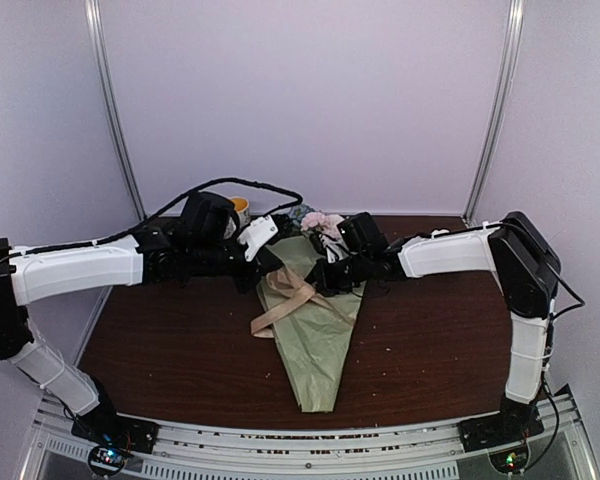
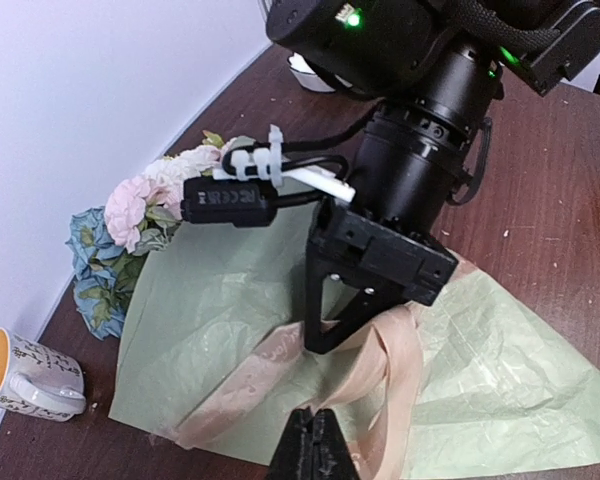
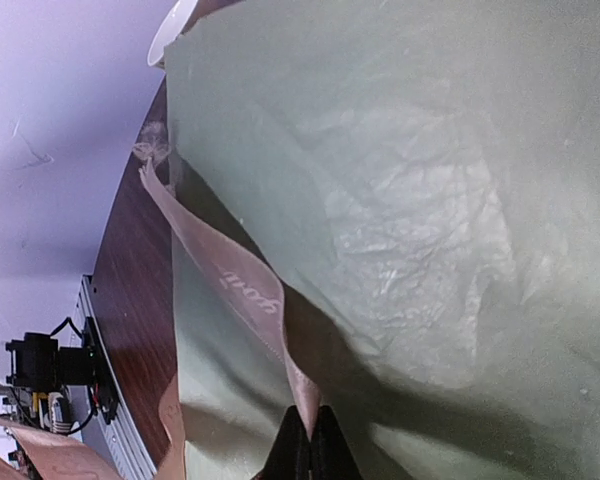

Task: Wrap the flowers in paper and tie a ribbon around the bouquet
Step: Cross the ribbon over the folded bouquet.

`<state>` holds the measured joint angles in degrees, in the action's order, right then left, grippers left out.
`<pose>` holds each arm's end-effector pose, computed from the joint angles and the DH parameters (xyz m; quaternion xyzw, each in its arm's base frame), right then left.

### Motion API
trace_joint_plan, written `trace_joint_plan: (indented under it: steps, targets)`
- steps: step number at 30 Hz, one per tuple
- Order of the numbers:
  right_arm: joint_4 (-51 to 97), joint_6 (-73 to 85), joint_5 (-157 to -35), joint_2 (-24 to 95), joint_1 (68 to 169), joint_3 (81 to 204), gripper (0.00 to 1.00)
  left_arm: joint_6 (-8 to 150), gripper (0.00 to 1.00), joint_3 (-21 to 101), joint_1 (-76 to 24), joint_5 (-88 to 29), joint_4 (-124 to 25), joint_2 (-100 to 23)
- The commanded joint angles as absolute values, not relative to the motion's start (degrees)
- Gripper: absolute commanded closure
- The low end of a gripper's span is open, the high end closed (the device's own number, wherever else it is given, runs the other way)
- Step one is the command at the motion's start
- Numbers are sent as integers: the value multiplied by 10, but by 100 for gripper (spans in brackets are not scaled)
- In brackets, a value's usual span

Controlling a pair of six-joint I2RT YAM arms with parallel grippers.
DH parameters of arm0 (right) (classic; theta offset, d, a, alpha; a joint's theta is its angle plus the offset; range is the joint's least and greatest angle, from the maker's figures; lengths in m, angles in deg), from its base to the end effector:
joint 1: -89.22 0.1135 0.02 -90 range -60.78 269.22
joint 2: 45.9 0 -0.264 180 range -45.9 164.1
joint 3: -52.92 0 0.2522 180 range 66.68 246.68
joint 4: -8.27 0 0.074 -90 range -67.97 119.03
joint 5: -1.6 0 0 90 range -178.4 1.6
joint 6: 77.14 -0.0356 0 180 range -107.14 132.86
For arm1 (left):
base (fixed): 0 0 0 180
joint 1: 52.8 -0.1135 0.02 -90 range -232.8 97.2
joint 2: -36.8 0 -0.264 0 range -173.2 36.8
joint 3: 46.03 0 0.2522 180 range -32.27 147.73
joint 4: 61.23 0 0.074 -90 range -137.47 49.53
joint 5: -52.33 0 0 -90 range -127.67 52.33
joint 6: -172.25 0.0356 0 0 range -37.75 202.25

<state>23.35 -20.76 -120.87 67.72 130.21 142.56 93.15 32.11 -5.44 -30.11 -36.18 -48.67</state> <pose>0.3173 0.3011 0.1873 -0.1757 0.8573 0.4510 0.1754 0.2279 -0.2545 0.2860 0.4534 0.7483 -0.2053 0.4387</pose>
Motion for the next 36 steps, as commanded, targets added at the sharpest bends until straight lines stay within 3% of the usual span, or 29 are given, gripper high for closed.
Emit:
trace_joint_plan:
  steps: [1, 7, 23, 36]
  targets:
    - [281, -135, -1243, 664, 1299, 1418, 100, 946, 100, 312, -57, -336, -390, -488]
    - [335, -57, -1310, 649, 1300, 1392, 98, 940, 100, 340, -60, -380, -382, -515]
    - [522, 108, -1378, 628, 1301, 1376, 68, 931, 100, 340, -76, -378, -398, -553]
    - [487, 31, -1246, 615, 1271, 1397, 62, 914, 100, 367, -90, -364, -414, -648]
